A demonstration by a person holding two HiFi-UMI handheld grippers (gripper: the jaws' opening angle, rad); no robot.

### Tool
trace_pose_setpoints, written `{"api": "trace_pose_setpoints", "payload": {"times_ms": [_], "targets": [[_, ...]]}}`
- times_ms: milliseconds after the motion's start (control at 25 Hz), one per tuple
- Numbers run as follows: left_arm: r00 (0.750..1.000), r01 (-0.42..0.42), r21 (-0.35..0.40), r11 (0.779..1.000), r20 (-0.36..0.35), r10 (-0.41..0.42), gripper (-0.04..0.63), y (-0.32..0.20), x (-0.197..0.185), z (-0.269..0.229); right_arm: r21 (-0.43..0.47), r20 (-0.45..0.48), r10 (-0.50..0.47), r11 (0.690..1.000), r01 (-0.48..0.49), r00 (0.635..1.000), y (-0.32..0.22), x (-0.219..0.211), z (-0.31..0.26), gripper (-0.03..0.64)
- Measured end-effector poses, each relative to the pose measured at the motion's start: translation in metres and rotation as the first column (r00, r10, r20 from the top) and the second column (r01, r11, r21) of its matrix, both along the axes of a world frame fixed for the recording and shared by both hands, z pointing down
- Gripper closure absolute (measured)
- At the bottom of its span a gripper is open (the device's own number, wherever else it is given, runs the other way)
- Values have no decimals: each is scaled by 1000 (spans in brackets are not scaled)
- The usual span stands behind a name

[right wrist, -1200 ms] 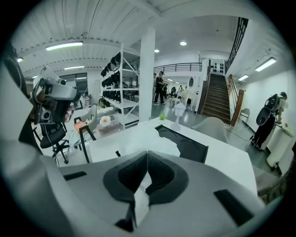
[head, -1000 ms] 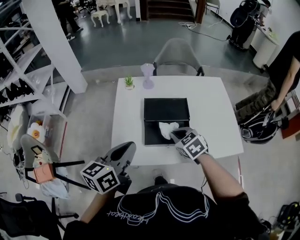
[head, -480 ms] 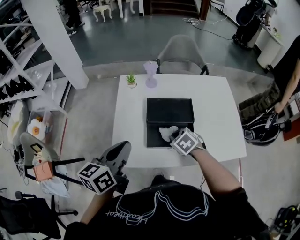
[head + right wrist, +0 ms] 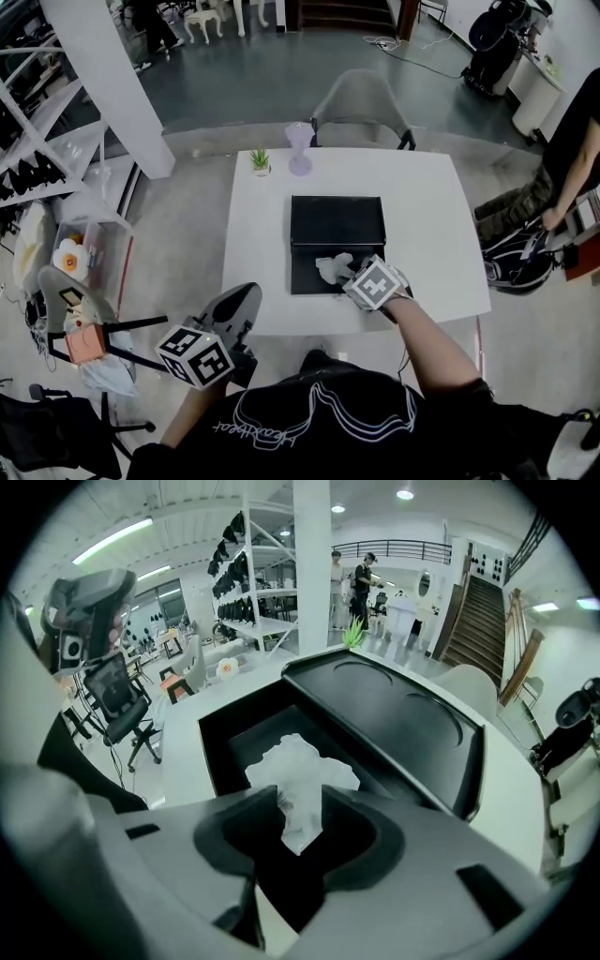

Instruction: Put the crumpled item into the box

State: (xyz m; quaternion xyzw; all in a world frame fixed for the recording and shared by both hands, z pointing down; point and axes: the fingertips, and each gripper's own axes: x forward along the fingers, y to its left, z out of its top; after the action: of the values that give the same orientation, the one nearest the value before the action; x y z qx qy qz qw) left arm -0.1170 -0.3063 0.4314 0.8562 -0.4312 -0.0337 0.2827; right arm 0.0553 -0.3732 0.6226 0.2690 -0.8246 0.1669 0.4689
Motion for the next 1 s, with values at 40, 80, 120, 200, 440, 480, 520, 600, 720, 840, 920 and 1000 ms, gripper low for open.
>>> {"api": "trace_pose_setpoints", "payload": {"times_ms": [40,80,120,200,440,480,520,600,720,840,920,1000], "targets": [[1000,-6,1,1000,-1,6,588,1,2,0,10,7,16,1000,-16,1000,1,4,-3,463],[1000,-13,3,1000,-2,13,588,1,5,-1,23,13,31,999,-31,999,1,7,-7,465],[1000,-19,6,1000,-4,20,588,2,7,-3,40,24,43,998,-43,999,2,10,-14,468],[999,-30,13,999,-11,30,588,4,11,-6,81,72,60,995,-66,996,6,10,-32,487],[996,-79,28,996,-25,80,588,20,27,-13,191,339,109,965,-182,935,35,3,-100,612],[996,-88,32,996,-26,89,588,23,30,-15,202,379,106,960,-194,919,42,1,-113,614],[995,-97,36,995,-28,98,588,25,33,-17,214,415,100,955,-203,904,49,-1,-124,614],[993,-116,47,992,-31,118,588,30,40,-22,246,480,80,944,-221,874,62,-3,-148,614],[988,-148,65,987,-33,150,588,38,52,-29,280,604,49,922,-269,796,82,-3,-184,614],[983,-178,86,980,-31,181,588,45,63,-38,285,709,19,907,-310,705,101,-1,-215,614],[979,-198,96,976,-29,201,588,50,70,-42,296,738,-1,899,-322,674,111,1,-227,614],[975,-215,103,971,-27,219,588,55,76,-45,304,755,-17,895,-327,655,119,4,-234,614]]}}
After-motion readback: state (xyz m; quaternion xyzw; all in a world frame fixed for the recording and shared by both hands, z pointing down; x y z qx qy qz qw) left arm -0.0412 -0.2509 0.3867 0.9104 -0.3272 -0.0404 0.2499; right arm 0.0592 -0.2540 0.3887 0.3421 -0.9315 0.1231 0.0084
